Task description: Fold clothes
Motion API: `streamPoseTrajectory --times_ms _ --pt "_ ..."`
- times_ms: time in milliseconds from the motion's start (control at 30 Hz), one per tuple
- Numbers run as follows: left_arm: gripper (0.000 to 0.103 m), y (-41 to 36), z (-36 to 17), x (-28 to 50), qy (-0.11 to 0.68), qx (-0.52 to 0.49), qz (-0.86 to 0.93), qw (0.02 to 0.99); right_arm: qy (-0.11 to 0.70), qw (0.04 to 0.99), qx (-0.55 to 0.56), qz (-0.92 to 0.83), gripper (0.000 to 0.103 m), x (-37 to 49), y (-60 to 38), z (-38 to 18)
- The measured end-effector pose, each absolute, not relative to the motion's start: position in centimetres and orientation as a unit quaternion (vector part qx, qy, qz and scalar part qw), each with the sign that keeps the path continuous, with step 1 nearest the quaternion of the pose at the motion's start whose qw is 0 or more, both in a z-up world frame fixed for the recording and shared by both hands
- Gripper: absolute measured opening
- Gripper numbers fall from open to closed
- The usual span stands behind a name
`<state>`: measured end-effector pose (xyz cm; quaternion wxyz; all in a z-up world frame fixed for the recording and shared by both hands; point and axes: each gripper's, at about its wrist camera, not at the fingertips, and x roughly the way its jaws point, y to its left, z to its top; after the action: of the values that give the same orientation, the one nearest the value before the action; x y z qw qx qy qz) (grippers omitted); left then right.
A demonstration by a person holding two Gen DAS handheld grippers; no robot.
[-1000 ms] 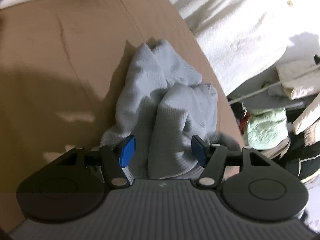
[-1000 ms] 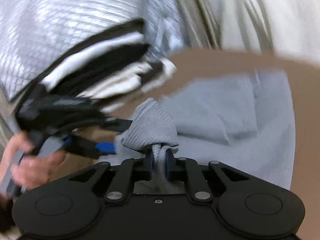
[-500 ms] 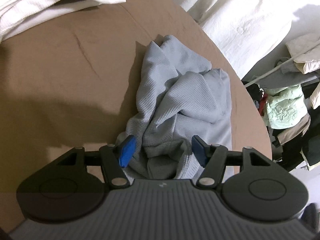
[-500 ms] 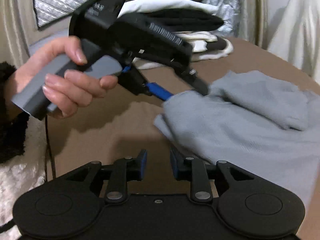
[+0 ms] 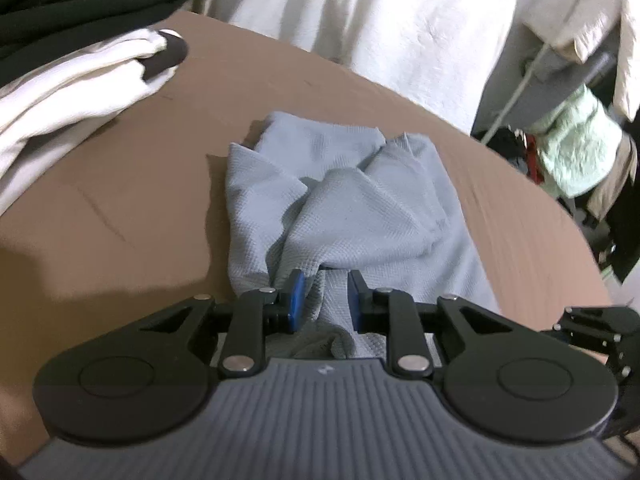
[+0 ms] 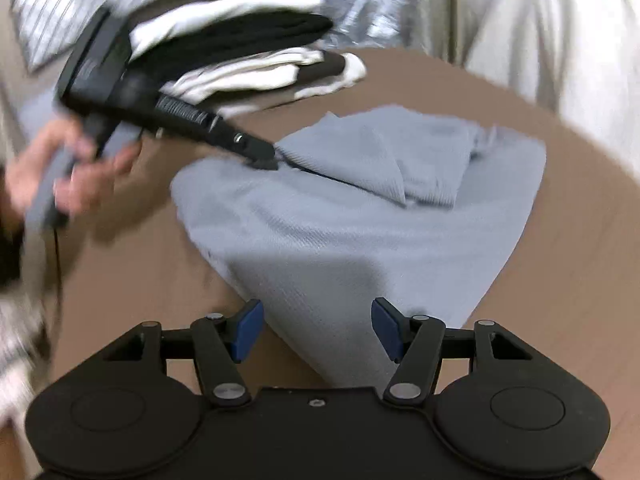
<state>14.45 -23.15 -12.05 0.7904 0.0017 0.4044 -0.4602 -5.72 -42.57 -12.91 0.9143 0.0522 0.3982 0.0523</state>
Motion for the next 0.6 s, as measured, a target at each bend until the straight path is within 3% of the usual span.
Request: streamPoseTrajectory --times_ms 167,200,267,367,600 --pt "0.042 -25.9 -11.7 13.9 0.350 0.066 -0.489 0.796 0.407 0.912 0.037 0.034 0.065 -5.2 -42.0 -12.9" --pt "0.039 -26.3 -11.6 13.7 0.338 0.080 -0.502 0.792 0.404 0.913 0.052 0.033 0.065 -5.3 -42.4 -12.9" --pt "0.000 -27.0 -12.3 14.3 0.359 0.086 -0.524 0.768 0.399 0.913 0.082 0.031 0.068 -5.6 -43.0 -13.1" --pt "0.000 -26.3 -12.6 15.8 0.380 0.048 -0.497 0.778 0.393 0.906 0.150 0.042 0.069 -5.5 -44.2 -13.9" --pt "0.000 -22.5 -10.3 18.3 0.376 -0.048 -0.469 0.797 0.410 0.896 0.165 0.042 0.069 -3.8 -44.9 -15.8"
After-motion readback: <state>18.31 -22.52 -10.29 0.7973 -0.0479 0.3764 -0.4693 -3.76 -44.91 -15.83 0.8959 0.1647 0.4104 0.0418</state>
